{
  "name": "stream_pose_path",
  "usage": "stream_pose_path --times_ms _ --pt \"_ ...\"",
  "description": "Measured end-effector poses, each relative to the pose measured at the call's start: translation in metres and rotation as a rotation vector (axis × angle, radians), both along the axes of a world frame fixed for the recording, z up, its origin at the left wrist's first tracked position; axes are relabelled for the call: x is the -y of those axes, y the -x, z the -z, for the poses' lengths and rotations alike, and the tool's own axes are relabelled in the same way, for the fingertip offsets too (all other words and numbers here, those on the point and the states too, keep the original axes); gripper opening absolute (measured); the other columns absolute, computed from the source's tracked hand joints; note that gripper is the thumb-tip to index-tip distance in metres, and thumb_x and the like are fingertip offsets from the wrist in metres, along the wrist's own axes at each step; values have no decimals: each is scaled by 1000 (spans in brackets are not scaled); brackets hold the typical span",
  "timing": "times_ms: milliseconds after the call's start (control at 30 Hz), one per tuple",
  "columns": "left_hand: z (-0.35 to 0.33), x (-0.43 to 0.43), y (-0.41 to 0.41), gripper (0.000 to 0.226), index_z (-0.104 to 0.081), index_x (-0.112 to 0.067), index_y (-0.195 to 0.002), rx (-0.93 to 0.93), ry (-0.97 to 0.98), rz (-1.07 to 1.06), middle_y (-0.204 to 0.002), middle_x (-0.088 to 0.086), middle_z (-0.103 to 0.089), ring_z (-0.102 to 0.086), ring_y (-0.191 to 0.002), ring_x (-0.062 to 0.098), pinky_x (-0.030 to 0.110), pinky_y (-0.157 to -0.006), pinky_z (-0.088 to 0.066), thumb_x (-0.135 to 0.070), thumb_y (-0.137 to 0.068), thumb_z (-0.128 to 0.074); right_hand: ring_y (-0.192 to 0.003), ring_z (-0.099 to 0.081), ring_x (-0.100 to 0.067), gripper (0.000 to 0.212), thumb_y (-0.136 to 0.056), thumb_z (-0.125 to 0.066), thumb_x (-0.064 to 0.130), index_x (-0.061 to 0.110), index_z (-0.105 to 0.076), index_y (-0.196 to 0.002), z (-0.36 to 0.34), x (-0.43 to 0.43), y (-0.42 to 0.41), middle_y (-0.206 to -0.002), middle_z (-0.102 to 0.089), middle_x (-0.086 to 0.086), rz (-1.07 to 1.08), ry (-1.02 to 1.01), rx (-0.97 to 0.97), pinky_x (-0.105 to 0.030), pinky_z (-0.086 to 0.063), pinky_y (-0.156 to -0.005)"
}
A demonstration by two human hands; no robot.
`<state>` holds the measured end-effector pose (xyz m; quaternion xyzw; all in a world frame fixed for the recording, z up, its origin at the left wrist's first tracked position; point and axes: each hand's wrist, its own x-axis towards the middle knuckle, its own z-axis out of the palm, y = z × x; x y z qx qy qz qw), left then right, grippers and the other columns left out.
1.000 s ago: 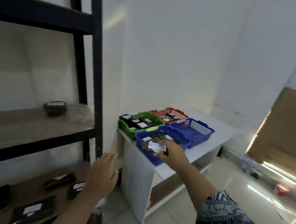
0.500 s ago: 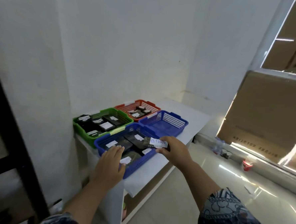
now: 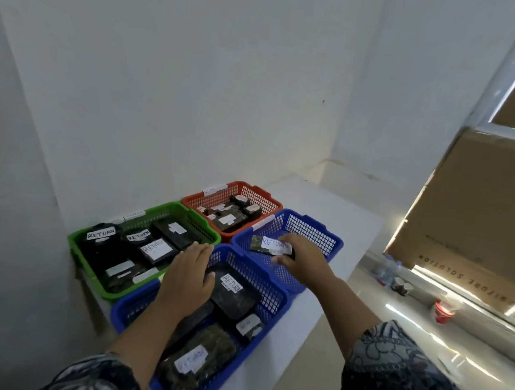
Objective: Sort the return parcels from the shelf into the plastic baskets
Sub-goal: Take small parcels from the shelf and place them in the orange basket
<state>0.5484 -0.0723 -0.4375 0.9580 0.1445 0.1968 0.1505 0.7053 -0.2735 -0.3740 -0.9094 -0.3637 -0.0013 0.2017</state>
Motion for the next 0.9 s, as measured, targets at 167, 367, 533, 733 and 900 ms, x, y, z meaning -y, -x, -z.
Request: stream_pose_path --times_ms 167,367,533,733,900 --pt "16 -30 -52 57 -34 -10 -143 -22 36 -109 -147 6 -37 -27 -139 23 39 -113 -25 -27 -91 -50 -106 -53 -16 52 -86 -66 40 18 -50 -131 18 -42 -76 -124 -57 -2 -73 5 -6 -23 -38 -78" --pt "41 -73 -131 57 -40 -8 -139 -45 60 -268 -140 8 -45 -38 -131 24 41 -108 -34 -28 -87 -50 -107 -56 -19 50 -85 -67 39 17 -52 -128 55 -108 -185 -121 -59 -2 -217 33 -81 -27 -44 -82" --pt "48 -99 -205 54 -37 -7 -141 -59 133 -433 -144 9 -40 -34 -134 22 36 -110 -30 -24 -91 -51 -111 -52 -18 54 -84 -69 37 18 -52 -131 79 -154 -274 -127 -54 -2 -317 104 -134 -28 -43 -88" --pt "64 -129 -260 59 -32 -6 -143 -44 277 -693 -148 11 -31 -27 -137 24 42 -109 -31 -25 -91 -52 -111 -50 -16 51 -85 -67 38 22 -51 -131 98 -185 -355 -124 -50 2 -391 238 -98 -26 -41 -86" --pt "79 -142 -282 60 -30 -4 -143 -43 365 -853 -149 15 -29 -26 -137 29 45 -110 -29 -23 -90 -52 -114 -51 -19 52 -83 -70 38 23 -53 -130 110 -199 -391 -127 -52 0 -461 424 -141 -32 -43 -94"
